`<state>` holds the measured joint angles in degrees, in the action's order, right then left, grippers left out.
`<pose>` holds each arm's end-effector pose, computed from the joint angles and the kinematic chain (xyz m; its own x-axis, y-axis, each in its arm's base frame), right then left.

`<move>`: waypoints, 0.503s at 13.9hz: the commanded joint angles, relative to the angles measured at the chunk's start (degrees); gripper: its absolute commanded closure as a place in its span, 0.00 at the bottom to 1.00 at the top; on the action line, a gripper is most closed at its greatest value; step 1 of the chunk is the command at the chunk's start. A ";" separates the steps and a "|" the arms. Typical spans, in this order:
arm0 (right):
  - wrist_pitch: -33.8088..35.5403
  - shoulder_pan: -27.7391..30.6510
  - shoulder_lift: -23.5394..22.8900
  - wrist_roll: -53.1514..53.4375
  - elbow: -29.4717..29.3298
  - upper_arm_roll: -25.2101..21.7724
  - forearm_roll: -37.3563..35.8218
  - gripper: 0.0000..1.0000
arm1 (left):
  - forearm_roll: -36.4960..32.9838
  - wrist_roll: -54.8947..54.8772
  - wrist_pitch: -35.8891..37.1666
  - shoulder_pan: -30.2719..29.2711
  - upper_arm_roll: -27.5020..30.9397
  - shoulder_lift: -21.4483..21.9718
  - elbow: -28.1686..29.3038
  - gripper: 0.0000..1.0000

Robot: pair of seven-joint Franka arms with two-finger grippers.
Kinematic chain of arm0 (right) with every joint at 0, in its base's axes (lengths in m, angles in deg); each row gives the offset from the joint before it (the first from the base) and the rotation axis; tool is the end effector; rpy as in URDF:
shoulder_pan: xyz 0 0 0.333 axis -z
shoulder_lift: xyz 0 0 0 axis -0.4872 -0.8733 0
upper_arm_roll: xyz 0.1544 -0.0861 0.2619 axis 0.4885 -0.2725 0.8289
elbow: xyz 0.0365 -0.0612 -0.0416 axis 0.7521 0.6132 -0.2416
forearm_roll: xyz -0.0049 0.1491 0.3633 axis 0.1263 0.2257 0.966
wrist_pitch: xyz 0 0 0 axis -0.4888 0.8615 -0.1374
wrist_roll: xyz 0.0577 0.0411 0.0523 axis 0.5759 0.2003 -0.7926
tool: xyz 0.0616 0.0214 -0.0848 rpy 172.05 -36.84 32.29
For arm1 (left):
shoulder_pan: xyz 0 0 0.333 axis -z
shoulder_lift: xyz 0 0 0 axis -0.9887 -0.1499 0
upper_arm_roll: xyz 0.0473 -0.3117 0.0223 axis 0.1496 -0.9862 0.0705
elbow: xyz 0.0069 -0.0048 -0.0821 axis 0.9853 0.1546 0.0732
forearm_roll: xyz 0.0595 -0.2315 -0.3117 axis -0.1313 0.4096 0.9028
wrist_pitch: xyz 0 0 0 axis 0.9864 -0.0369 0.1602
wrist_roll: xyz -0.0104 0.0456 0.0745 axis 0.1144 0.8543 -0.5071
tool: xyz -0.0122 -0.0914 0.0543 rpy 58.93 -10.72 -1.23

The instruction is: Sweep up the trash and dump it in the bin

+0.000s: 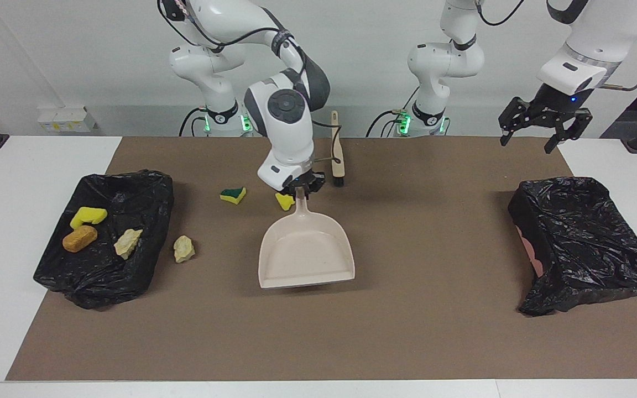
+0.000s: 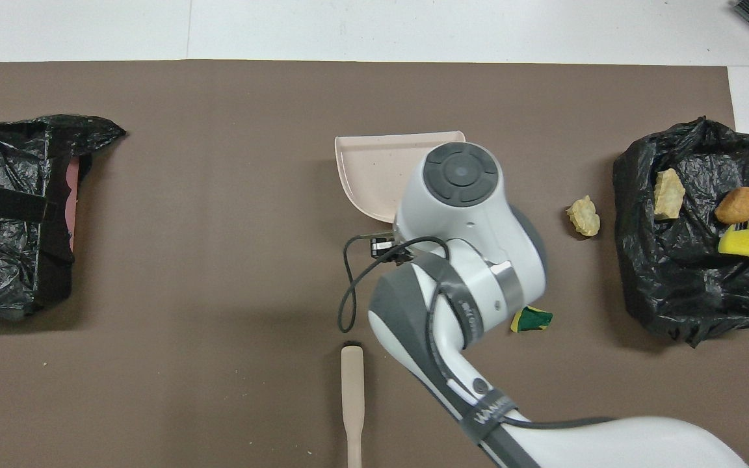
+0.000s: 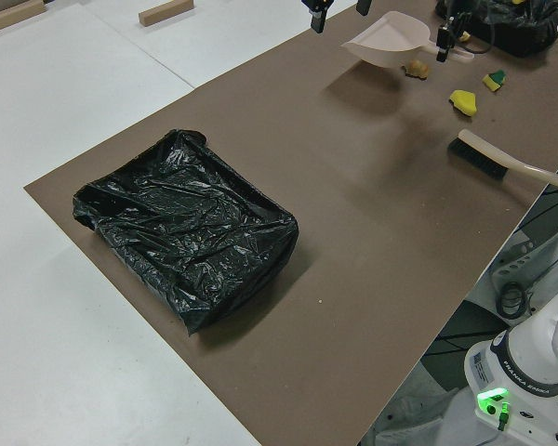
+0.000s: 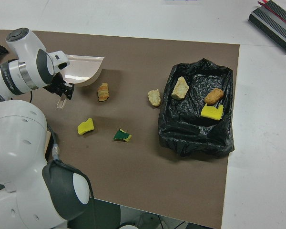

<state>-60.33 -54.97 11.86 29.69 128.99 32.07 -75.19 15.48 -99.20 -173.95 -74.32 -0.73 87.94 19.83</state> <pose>0.5590 0.3488 0.3997 0.9927 -0.0271 -0.1177 -0.0325 -0.9985 -0.0442 0.5446 -0.0396 0.6559 0.9648 -0.2492 0.0845 -0.2536 -0.9662 0.0463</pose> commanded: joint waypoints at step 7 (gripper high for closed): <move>-10.63 -2.84 -10.90 5.10 -6.59 -0.33 2.08 0.00 | -3.75 -0.30 1.19 -0.12 -1.54 -0.67 -1.90 0.00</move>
<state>-68.73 -57.62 -0.06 34.82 120.58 31.98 -74.45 13.05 -99.24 -173.74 -74.29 -2.05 87.47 19.23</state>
